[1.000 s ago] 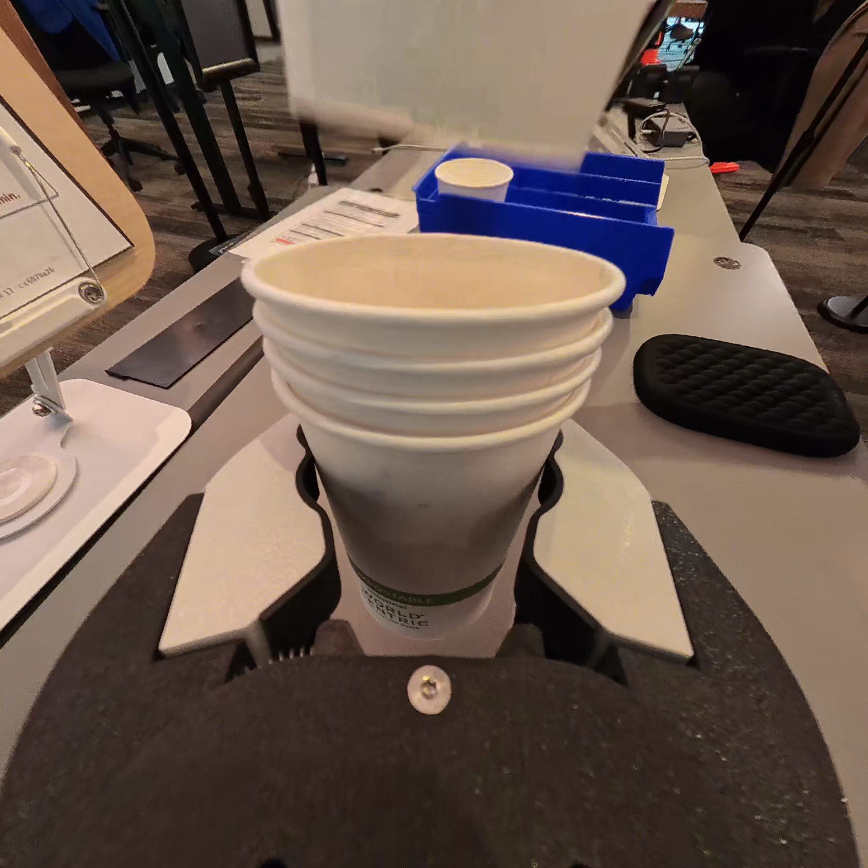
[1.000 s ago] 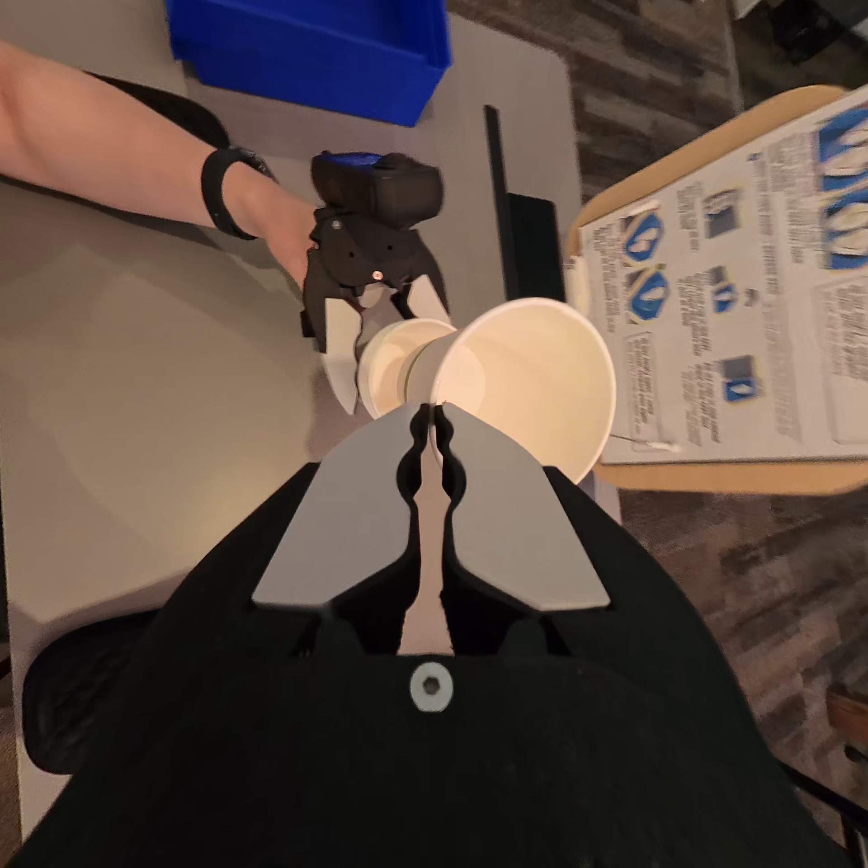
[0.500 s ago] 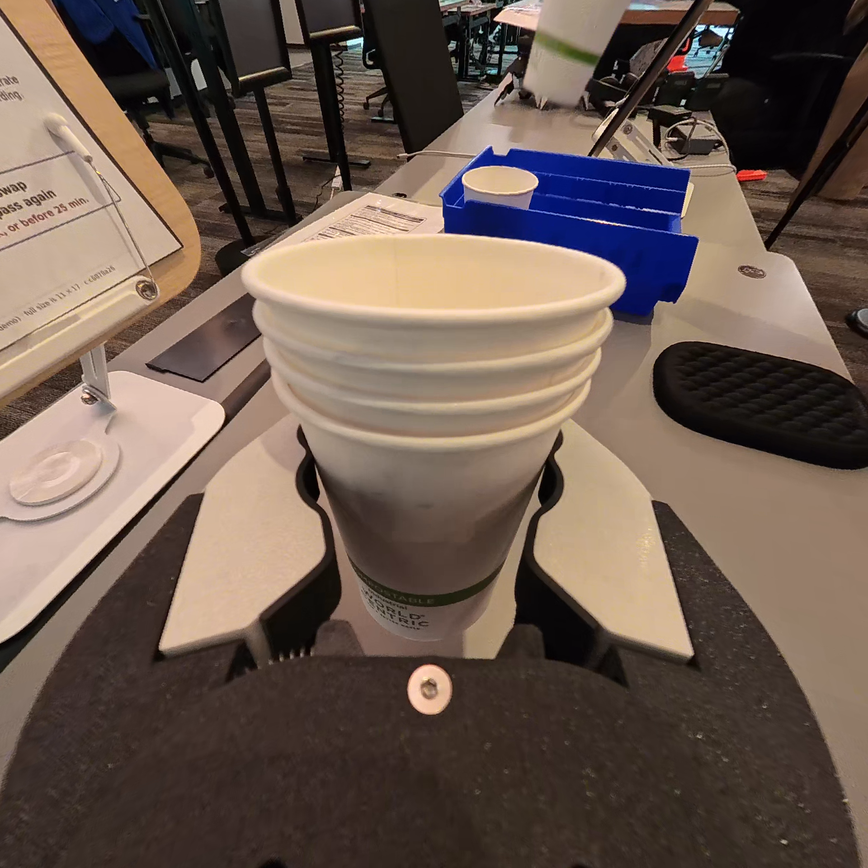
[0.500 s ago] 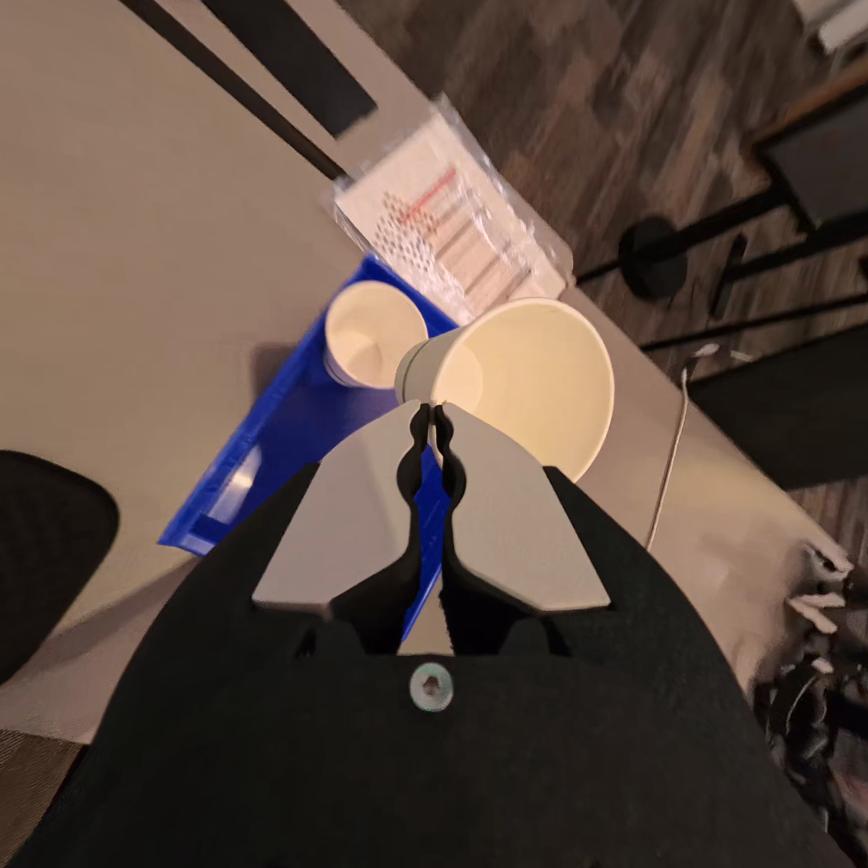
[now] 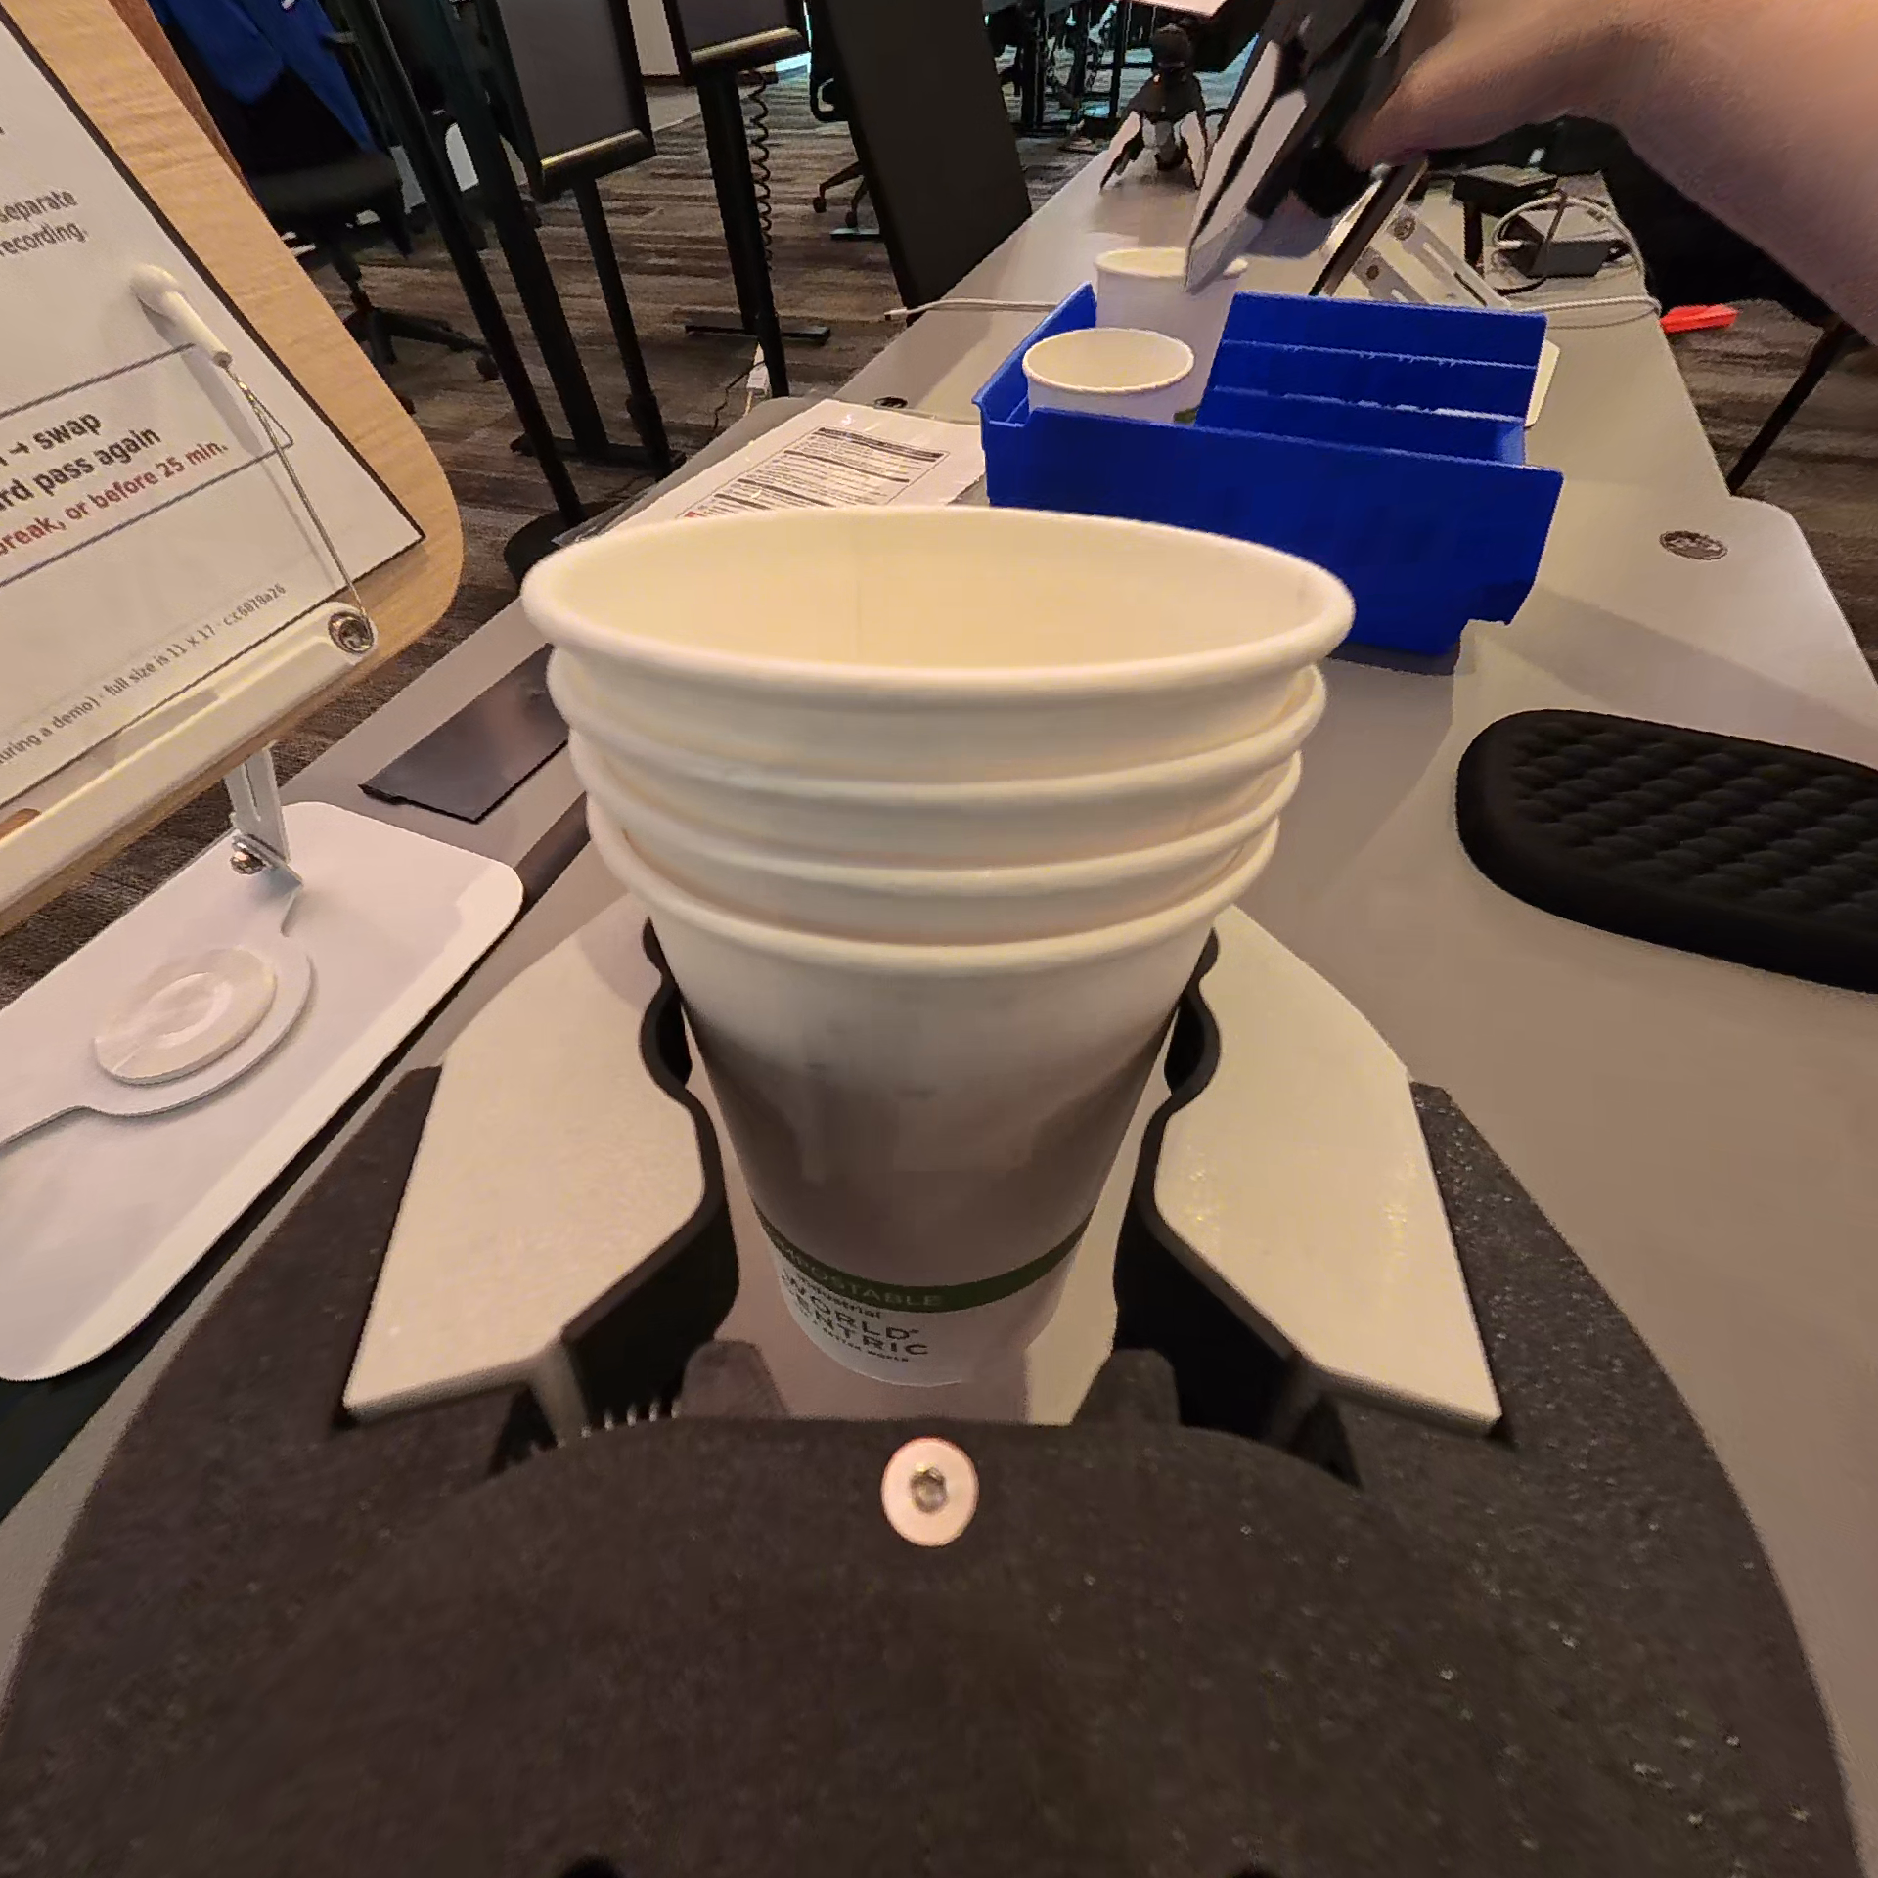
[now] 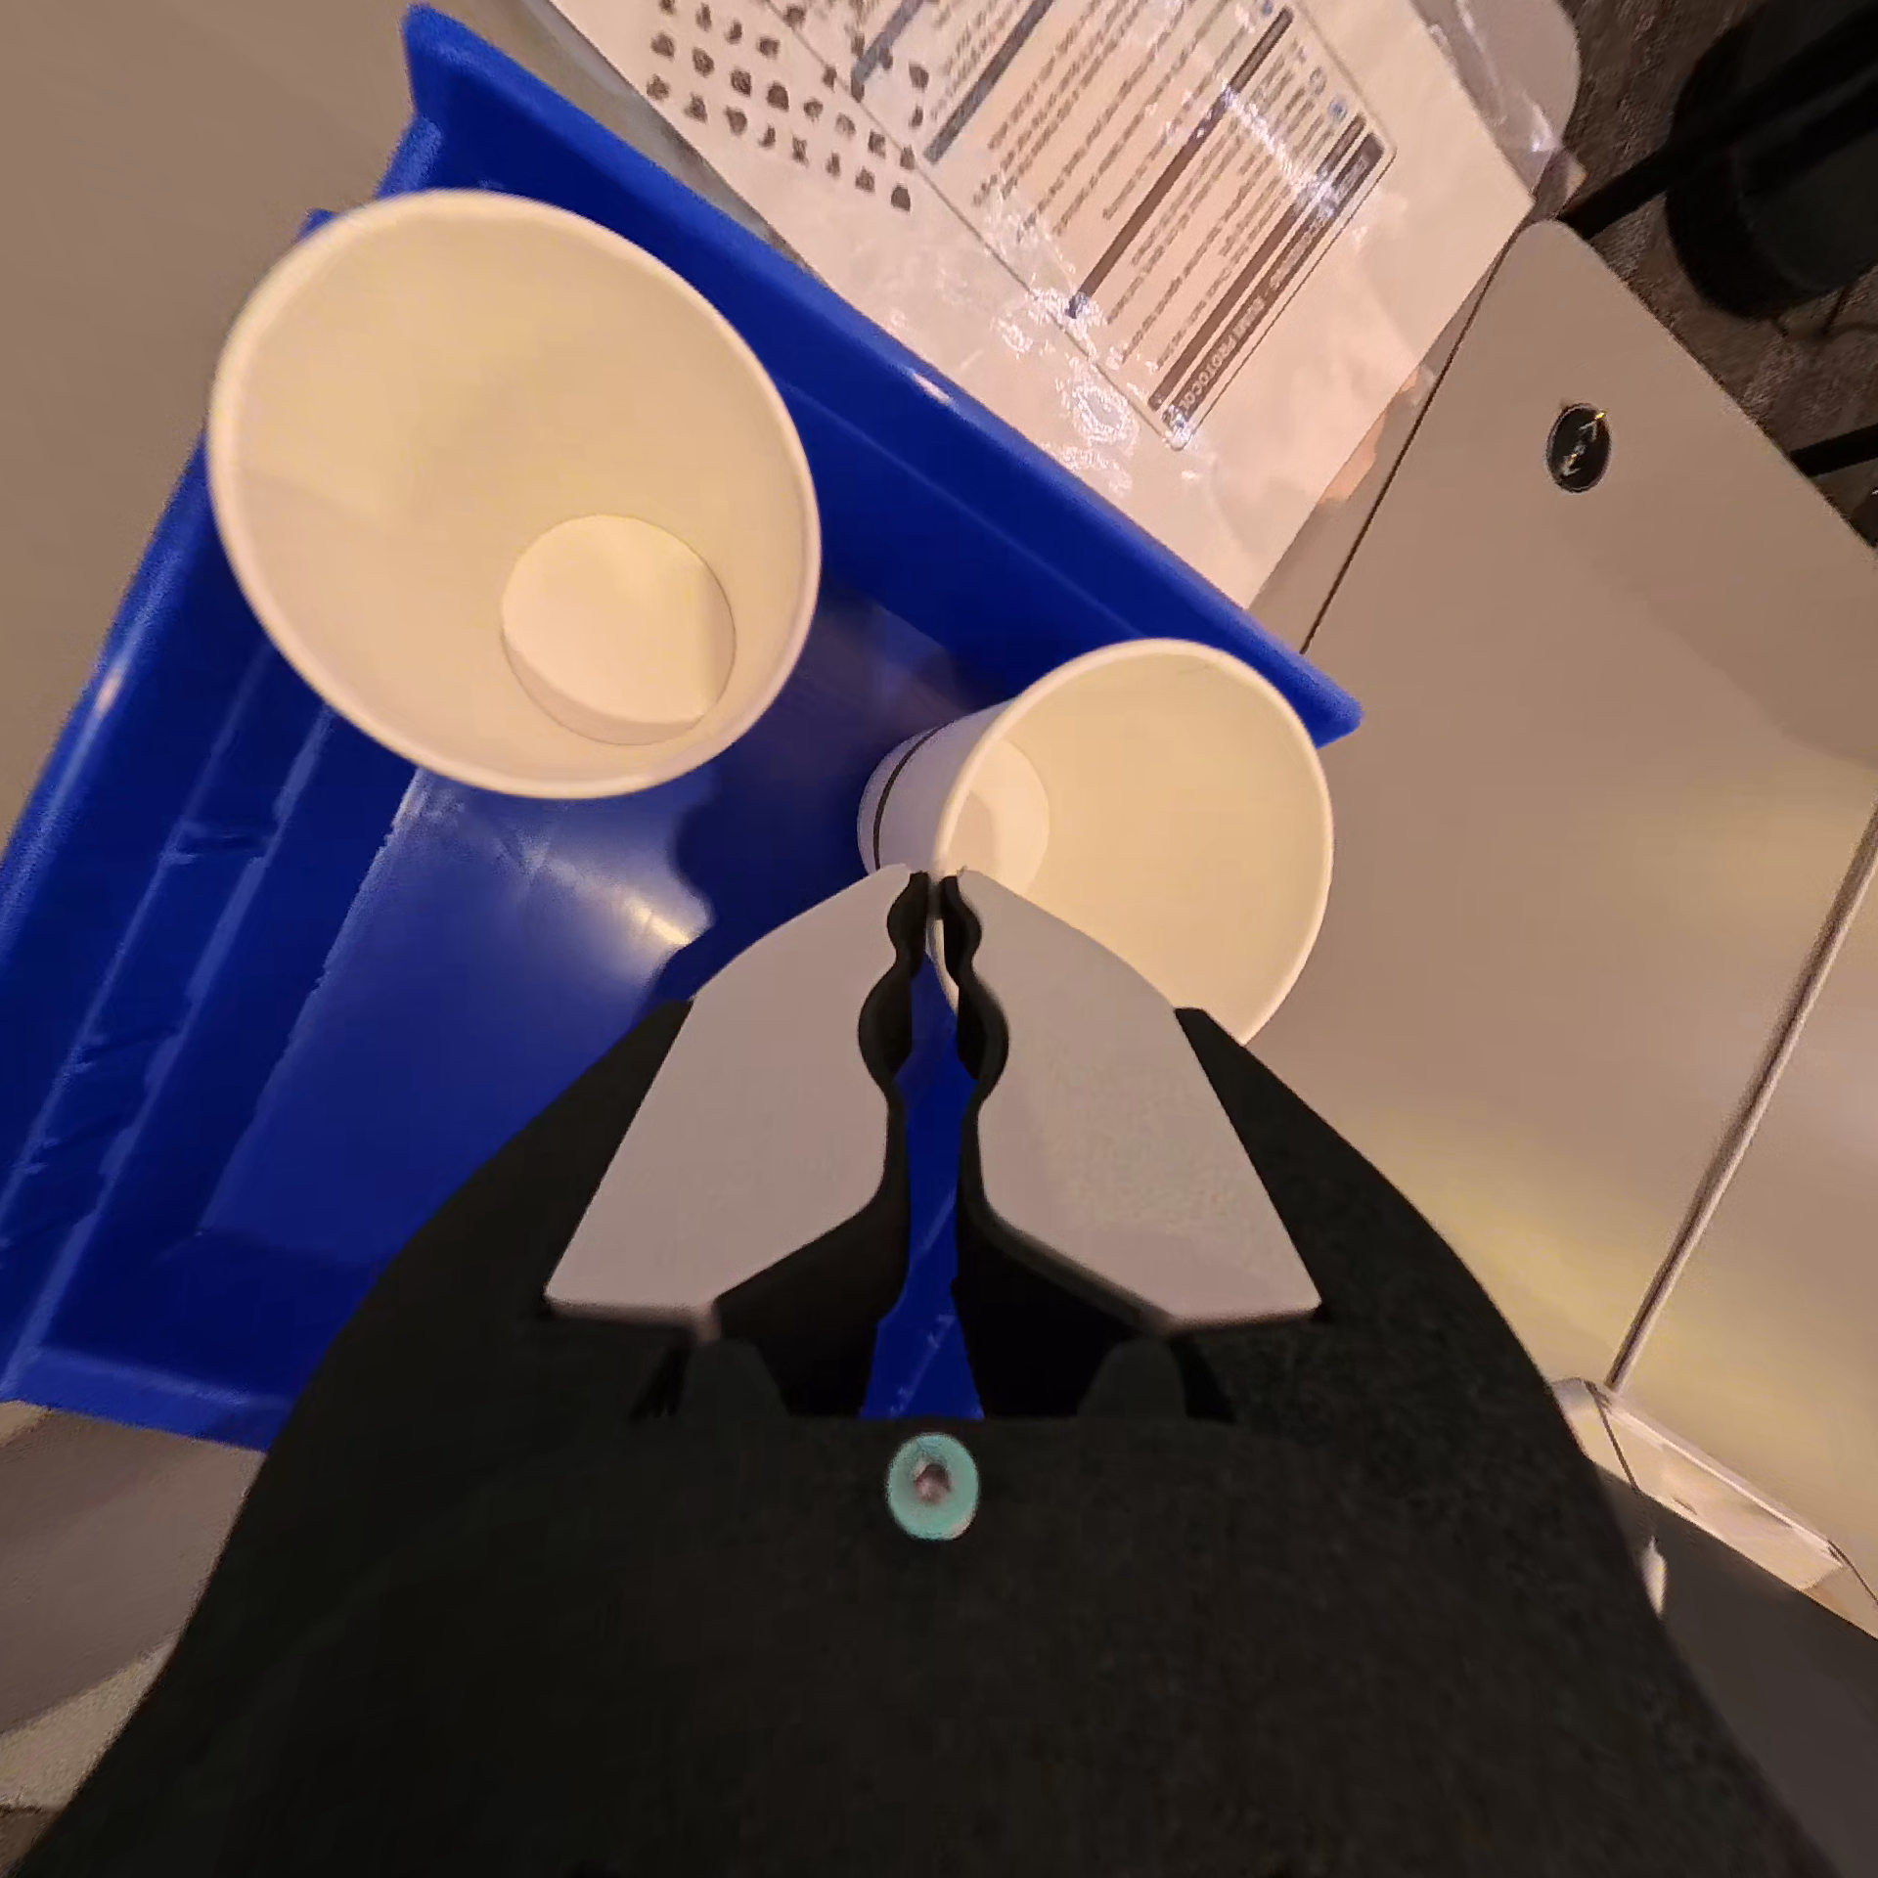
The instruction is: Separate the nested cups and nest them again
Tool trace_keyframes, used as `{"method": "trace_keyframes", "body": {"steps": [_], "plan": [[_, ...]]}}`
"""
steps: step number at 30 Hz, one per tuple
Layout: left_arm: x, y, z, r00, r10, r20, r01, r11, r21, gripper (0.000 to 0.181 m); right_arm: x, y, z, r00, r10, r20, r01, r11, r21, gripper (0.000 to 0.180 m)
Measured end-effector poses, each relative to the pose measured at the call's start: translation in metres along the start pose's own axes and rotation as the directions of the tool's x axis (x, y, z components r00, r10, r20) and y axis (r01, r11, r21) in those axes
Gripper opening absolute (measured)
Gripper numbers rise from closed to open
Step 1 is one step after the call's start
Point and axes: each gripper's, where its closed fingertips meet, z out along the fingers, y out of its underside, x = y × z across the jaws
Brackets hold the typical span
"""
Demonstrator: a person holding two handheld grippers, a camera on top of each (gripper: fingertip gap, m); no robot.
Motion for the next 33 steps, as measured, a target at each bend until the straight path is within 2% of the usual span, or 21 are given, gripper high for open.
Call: {"method": "trace_keyframes", "body": {"steps": [11,24,28,30,33], "plan": [[0.003,0.002,0.003,1.0,0.008,-0.011,-0.008,1.0,-0.015,0.093,-0.003,-0.007,0.021,0.999,-0.042,0.009,0.042,0.999,-0.027,0.003],[0.015,-0.01,-0.004,0.999,0.029,-0.04,-0.029,1.0,0.013,0.093,-0.004,-0.006,-0.012,0.994,-0.042,-0.104,0.047,0.998,0.039,0.023],[0.018,-0.013,-0.005,0.998,0.04,-0.041,-0.04,0.999,0.018,0.093,-0.001,-0.008,-0.002,0.984,-0.086,-0.156,0.094,0.994,0.049,0.024],[0.019,-0.012,-0.004,0.998,0.043,-0.043,-0.043,0.999,0.014,0.093,-0.003,-0.01,0.005,0.985,-0.106,-0.138,0.114,0.992,0.049,0.024],[0.017,-0.009,-0.003,0.998,0.046,-0.038,-0.046,0.999,0.004,0.093,0.001,-0.003,0.016,0.983,-0.127,-0.131,0.124,0.992,-0.027,0.026]]}}
